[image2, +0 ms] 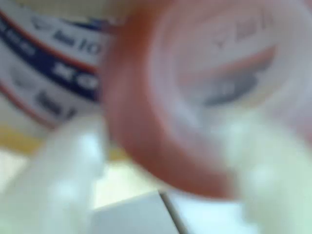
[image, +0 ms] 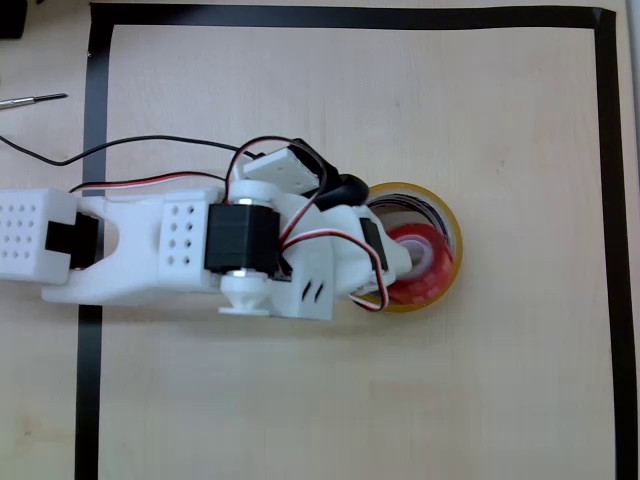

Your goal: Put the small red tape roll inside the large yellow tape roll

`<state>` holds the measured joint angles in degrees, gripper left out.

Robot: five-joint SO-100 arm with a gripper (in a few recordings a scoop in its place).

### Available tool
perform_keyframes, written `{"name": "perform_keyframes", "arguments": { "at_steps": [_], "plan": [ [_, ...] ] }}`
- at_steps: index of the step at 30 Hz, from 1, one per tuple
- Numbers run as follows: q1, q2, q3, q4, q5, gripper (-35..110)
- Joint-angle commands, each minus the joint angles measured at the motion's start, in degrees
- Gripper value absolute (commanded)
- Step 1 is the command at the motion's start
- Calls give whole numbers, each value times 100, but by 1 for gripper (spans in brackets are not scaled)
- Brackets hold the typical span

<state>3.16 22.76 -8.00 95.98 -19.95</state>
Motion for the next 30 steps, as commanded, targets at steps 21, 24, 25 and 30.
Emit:
{"name": "perform_keyframes", "arguments": {
  "at_steps": [21,24,25,30],
  "plan": [
    [-352,5335,3437,756,325,14],
    [-396,6952,5581,299,334,14],
    [-404,7796,6750,-167,334,15],
    [-422,10890,10916,-1485,404,13]
  ]
}}
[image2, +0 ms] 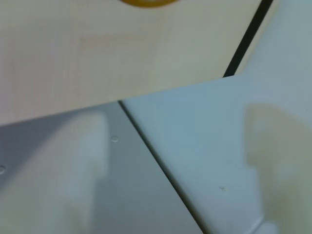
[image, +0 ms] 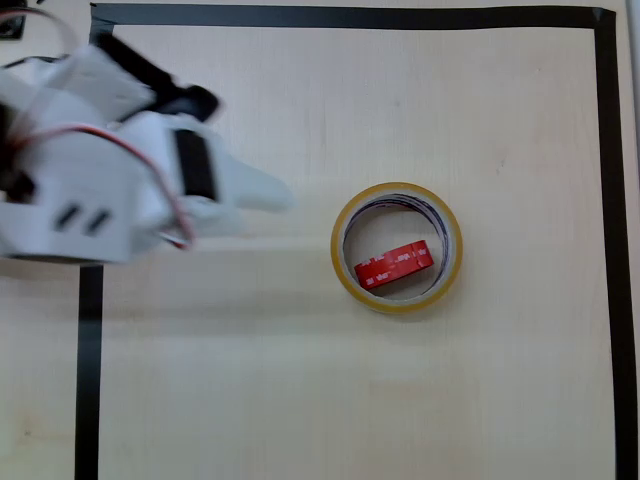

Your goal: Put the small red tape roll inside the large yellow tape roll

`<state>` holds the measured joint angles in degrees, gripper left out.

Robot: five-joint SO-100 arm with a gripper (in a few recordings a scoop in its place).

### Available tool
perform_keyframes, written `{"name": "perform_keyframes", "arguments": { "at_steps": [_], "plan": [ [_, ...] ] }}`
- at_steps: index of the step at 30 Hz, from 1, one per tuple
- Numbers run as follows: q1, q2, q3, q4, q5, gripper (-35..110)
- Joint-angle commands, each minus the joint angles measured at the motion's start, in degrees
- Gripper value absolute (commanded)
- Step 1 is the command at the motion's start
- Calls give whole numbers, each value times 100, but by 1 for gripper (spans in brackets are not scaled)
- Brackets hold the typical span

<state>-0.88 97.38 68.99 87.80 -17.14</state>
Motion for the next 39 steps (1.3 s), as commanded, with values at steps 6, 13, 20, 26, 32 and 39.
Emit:
{"name": "perform_keyframes", "arguments": {
  "at_steps": [6,13,20,26,32,39],
  "plan": [
    [53,5862,5950,-1327,185,1],
    [141,8815,8253,-1652,501,0],
    [9,9369,9369,-1828,958,0],
    [-176,9369,10257,-1951,967,0],
    [-44,9369,10441,-2057,993,0],
    [-97,9369,10450,-2101,958,9]
  ]
}}
